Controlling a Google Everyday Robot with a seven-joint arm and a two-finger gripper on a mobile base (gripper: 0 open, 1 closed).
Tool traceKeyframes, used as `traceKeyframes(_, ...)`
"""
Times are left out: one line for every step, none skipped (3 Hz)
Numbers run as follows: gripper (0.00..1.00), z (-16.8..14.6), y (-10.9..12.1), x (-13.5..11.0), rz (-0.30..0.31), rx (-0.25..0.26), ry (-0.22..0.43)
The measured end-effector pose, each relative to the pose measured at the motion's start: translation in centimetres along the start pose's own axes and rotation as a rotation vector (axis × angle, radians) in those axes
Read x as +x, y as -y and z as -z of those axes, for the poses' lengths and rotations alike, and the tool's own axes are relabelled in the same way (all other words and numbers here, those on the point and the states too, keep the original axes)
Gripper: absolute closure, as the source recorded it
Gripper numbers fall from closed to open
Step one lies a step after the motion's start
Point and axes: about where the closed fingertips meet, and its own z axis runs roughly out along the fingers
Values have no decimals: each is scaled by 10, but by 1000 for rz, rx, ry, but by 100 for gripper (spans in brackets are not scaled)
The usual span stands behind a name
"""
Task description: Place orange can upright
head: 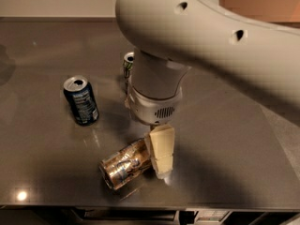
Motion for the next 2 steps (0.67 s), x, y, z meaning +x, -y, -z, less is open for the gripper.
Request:
traceKeyframes(0,-14,-10,-16,74,-17,-14)
traceKeyframes(17,-26,-16,-21,117,-26,-46)
